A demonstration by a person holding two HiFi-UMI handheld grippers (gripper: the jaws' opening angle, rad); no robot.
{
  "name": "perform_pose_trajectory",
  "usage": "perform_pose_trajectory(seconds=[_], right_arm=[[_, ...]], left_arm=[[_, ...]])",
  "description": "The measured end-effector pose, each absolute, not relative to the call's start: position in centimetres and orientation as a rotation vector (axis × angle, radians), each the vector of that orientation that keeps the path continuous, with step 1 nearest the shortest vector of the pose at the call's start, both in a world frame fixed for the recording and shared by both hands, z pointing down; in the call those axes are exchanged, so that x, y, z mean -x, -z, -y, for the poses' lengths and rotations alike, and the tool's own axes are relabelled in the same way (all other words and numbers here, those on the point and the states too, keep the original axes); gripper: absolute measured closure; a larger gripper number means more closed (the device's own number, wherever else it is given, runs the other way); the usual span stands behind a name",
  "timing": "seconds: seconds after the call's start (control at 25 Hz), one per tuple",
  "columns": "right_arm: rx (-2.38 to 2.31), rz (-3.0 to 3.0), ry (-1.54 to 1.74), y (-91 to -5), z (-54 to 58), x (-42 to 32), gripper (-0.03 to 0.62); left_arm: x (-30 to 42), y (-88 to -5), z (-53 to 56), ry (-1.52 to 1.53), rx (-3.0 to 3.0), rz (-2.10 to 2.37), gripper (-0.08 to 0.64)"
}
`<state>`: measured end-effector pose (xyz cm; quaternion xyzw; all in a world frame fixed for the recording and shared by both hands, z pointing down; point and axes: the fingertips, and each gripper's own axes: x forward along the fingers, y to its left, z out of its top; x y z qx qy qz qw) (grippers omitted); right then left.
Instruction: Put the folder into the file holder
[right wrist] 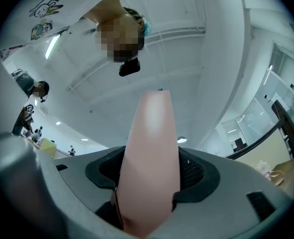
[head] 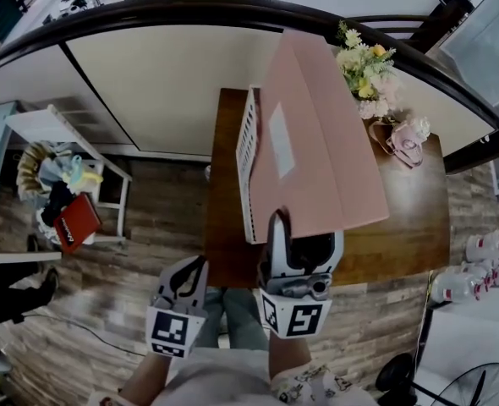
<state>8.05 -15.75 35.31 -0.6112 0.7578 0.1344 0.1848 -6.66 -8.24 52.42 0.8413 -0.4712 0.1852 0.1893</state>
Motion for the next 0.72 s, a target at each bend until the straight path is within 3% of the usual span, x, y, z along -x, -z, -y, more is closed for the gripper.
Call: perform_pose_trajectory(seconds=[0.72], right_arm=[[1.805, -2.262, -0.26, -40.0, 16.1, -8.6, 0.302]], left_arm=[[5.1, -53.0, 9.2, -0.476, -2.363, 1.317, 0.546]])
